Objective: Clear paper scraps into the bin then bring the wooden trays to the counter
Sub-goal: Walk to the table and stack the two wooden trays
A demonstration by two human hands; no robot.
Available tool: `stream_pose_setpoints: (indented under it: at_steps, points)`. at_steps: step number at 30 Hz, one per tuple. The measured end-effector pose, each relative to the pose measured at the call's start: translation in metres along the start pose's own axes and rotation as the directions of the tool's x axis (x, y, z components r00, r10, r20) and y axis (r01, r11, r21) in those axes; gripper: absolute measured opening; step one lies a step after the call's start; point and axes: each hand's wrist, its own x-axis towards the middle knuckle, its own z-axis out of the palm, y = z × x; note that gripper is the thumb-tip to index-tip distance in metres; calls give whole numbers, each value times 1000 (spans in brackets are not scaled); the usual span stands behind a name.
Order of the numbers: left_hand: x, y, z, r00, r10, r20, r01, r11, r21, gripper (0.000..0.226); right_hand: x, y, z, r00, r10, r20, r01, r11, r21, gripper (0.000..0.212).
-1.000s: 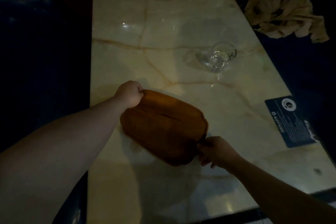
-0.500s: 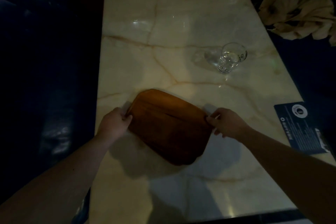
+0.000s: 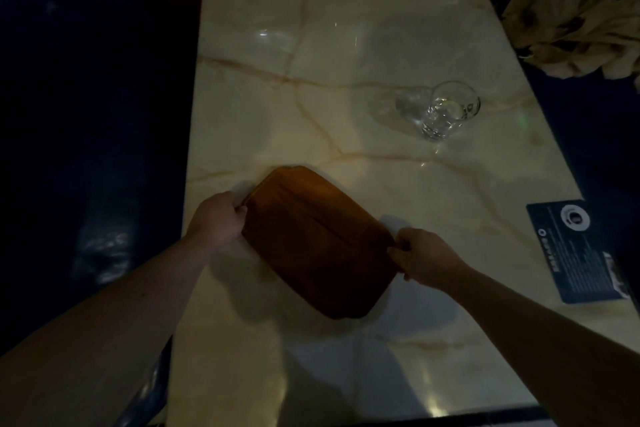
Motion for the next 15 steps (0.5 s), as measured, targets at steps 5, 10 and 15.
stream_pose_setpoints:
  at_steps: [5,10,15]
  points:
    - [0,-1,-2,999,44,-1,-44,999,-4,22,-2,1,-1,999,-14,-37,14,1000,9,19]
    - [6,-3,1,999,28,-28,-29,999,-32,17,-7,2,5,991,71,-117,-53,987,153,15]
    - [22,15,2,988,140,65,-137,989,-51,33,-13,-2,14,987,104,-119,-93,991,96,23]
